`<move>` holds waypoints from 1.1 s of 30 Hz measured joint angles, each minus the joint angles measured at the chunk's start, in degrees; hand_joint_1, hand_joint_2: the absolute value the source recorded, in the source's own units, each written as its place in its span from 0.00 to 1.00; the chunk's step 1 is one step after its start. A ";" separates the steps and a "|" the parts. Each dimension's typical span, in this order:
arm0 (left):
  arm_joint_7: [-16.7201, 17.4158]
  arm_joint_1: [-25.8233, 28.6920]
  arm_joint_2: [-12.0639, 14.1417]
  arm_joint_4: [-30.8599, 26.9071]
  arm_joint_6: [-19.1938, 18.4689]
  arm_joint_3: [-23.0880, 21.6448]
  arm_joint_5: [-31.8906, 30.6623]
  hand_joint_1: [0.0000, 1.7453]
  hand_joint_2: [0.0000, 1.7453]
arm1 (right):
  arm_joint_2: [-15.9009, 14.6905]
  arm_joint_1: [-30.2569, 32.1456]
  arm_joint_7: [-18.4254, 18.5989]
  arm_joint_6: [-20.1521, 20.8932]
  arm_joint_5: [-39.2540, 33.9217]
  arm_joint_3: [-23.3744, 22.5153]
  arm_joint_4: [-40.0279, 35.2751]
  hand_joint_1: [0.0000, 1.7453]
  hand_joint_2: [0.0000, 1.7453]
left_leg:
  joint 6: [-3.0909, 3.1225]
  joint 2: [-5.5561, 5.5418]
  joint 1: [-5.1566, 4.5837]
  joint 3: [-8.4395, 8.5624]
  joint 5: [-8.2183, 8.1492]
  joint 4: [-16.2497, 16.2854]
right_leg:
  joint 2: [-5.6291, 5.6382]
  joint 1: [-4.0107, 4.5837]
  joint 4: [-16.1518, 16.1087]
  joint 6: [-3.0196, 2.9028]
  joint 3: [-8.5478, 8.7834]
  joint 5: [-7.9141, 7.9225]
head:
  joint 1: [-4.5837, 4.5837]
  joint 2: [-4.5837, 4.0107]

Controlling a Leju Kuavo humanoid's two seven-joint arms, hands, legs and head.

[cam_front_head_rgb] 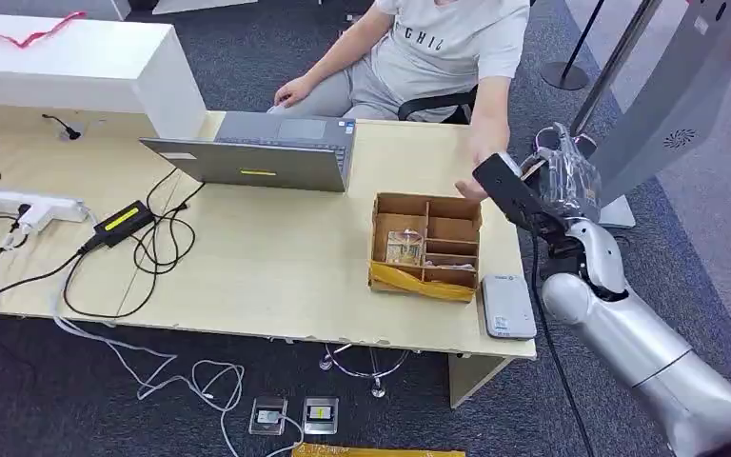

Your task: Pass the card to the sensor for recognition and then transmit it.

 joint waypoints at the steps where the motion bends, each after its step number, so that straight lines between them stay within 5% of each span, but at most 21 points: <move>1: 0.18 0.00 0.00 0.00 -0.09 0.00 -0.02 0.00 0.00 | 0.07 -0.04 0.02 -0.04 0.04 0.09 0.09 0.00 1.00 | 0.00 0.01 0.00 0.00 0.00 0.00 | 0.01 0.00 0.00 0.00 0.00 0.00 | 0.00 0.00; 9: 0.13 0.00 0.00 0.00 -0.44 0.00 -0.39 0.00 0.00 | 0.18 -0.27 1.18 -1.57 2.40 1.05 1.62 0.00 1.00 | 0.00 0.01 0.00 0.03 0.00 0.00 | 0.01 0.00 -0.01 0.00 -0.01 0.00 | 0.00 0.00; 17: -0.28 0.05 0.13 0.00 -1.44 0.00 -0.33 0.00 0.00 | -2.34 -0.23 4.79 1.29 4.44 1.36 0.46 0.00 1.00 | 0.00 0.04 -0.01 0.06 0.00 0.01 | 0.03 0.00 -0.02 0.00 -0.03 0.00 | 0.00 0.02; 33: -1.77 0.25 0.44 0.00 -2.06 0.04 1.75 0.00 0.00 | -15.10 7.41 12.35 13.66 9.18 2.08 -22.65 0.00 1.00 | -0.02 0.30 0.00 0.09 -0.06 0.00 | 0.19 0.00 -0.03 0.00 -0.05 0.00 | 0.00 0.00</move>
